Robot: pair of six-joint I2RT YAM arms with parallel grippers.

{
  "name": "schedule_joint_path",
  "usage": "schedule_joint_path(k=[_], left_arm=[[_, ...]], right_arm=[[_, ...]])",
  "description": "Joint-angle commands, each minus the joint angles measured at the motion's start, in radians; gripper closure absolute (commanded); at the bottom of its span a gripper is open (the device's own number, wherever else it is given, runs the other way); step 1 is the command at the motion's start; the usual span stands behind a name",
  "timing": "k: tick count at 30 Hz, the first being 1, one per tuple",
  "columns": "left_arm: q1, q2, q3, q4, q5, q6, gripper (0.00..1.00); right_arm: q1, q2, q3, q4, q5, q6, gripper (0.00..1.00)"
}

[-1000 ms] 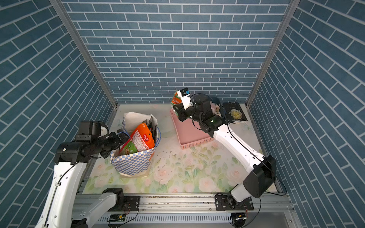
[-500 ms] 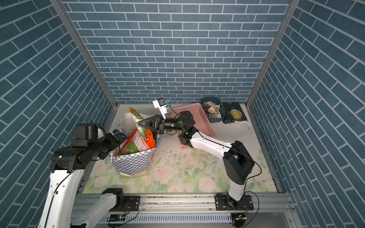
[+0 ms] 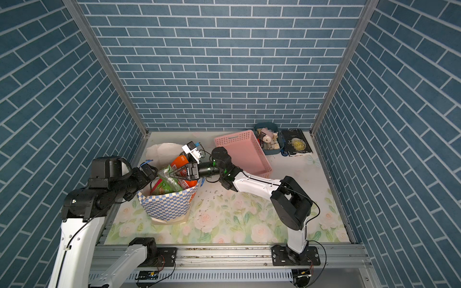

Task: Place the condiment packets inside the bag
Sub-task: Place the condiment packet in the paper bag, then reset both arms

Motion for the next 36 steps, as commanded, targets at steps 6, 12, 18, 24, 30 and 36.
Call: schedule_joint_path(k=[6, 12, 18, 24, 30, 36], left_arm=[[-0.006, 0.003, 0.000, -0.070, 0.015, 0.047, 0.00], [-0.006, 0.011, 0.003, -0.078, 0.041, 0.059, 0.00], [-0.006, 0.019, 0.020, -0.072, 0.034, 0.059, 0.00], [-0.006, 0.028, 0.003, -0.071, 0.070, 0.095, 0.00], [-0.006, 0.019, -0.013, -0.108, 0.047, 0.127, 0.00], [-0.006, -0.013, -0.030, -0.069, 0.111, 0.206, 0.00]], right_arm=[[-0.028, -0.121, 0.171, -0.596, 0.291, -0.576, 0.27], [-0.029, -0.039, 0.303, -0.722, 0.230, -0.710, 0.19], [0.027, 0.055, 0.434, -0.863, 0.269, -0.808, 0.12], [0.020, -0.030, 0.357, -0.785, 0.399, -0.949, 0.14], [0.021, 0.024, 0.452, -0.797, 0.609, -1.122, 0.17], [0.020, 0.051, 0.487, -0.730, 0.631, -1.157, 0.18]])
